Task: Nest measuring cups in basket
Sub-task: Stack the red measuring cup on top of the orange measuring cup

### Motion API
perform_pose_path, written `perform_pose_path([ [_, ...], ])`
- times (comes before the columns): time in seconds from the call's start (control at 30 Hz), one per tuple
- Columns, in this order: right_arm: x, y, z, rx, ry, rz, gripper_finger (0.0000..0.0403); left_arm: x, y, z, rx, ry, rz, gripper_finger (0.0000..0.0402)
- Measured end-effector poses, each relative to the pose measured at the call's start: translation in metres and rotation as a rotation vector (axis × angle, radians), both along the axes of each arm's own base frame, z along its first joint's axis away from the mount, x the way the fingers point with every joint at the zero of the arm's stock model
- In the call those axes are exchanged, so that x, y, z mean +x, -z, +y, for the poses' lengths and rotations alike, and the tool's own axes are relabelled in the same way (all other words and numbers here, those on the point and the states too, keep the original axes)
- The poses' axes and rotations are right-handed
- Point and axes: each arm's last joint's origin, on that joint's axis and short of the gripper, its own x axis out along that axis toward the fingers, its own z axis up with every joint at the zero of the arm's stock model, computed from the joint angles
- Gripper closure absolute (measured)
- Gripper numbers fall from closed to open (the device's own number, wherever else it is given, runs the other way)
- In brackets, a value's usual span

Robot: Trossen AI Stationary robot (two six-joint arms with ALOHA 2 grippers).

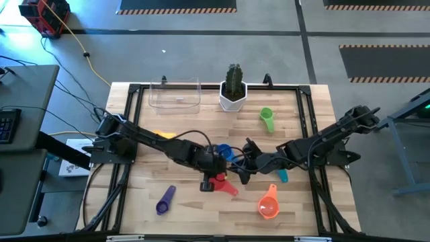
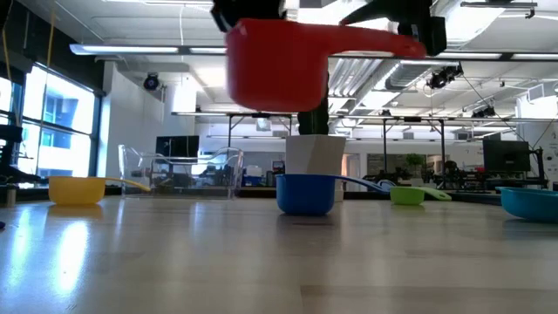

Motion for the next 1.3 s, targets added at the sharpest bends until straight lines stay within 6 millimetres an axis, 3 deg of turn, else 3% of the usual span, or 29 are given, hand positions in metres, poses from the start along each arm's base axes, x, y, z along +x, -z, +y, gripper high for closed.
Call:
perform_pose_path([
  [0.33,-0.004,0.007,-0.003,0.017,-0.02,0.095,0.0274,0.011,-0.005,0.013,-0.018,-0.103,-0.1,0.0394],
  [0.57,-0.005,0.01,-0.005,0.017,-0.027,0.131,0.0274,0.019,-0.012,0.014,0.019,-0.09,-0.207,0.0394],
  [1.07,-0.009,0.014,-0.007,0.045,0.014,0.191,0.0276,0.021,-0.014,0.011,0.03,-0.065,-0.245,0.0394],
  [1.3,-0.006,0.014,-0.014,0.103,0.033,0.208,0.0323,0.021,-0.014,0.012,0.024,-0.076,-0.251,0.0394],
])
